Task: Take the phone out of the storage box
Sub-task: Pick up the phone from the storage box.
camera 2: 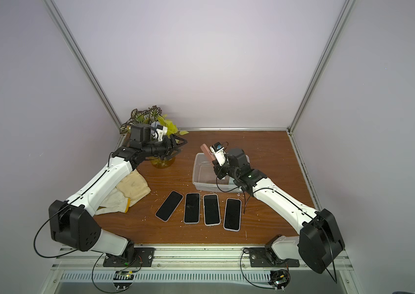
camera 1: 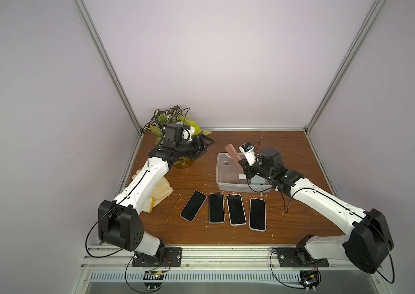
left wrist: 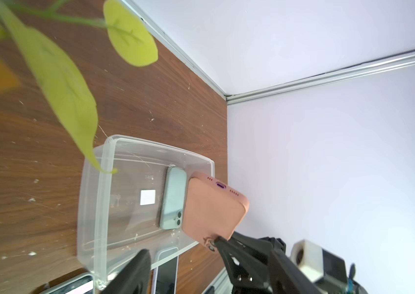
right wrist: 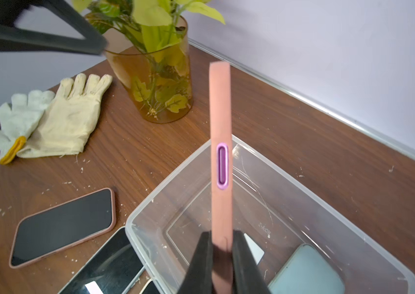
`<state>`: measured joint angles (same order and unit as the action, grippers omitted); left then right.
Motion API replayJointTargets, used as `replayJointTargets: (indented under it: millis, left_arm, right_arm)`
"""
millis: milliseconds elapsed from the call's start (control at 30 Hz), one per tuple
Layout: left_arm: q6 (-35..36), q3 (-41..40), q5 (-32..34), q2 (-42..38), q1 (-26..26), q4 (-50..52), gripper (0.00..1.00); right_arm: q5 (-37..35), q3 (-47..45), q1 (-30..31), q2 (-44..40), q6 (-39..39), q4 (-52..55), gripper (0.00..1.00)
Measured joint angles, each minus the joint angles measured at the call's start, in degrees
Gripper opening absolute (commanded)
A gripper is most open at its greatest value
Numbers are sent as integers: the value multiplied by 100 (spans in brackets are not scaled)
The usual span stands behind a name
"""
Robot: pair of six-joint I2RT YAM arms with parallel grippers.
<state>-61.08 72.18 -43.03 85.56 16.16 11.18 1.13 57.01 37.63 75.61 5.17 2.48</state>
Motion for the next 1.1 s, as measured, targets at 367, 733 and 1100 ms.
replayJointTargets:
  millis: [367, 733, 1100]
  left_arm:
    - [-1943, -855, -1067, 402, 258, -1718, 71]
    - [-2546, -1078, -1355, 402, 264, -1917, 0]
    - [-2015, -1788, -1180, -326, -17, -1812, 0]
  right_arm:
    - [-1290, 9, 1156, -225, 1655, 363, 0]
    - [-2564, 28, 1565, -236, 3069, 411, 0]
    - [-2651, -37, 1606, -437, 2708, -11, 91]
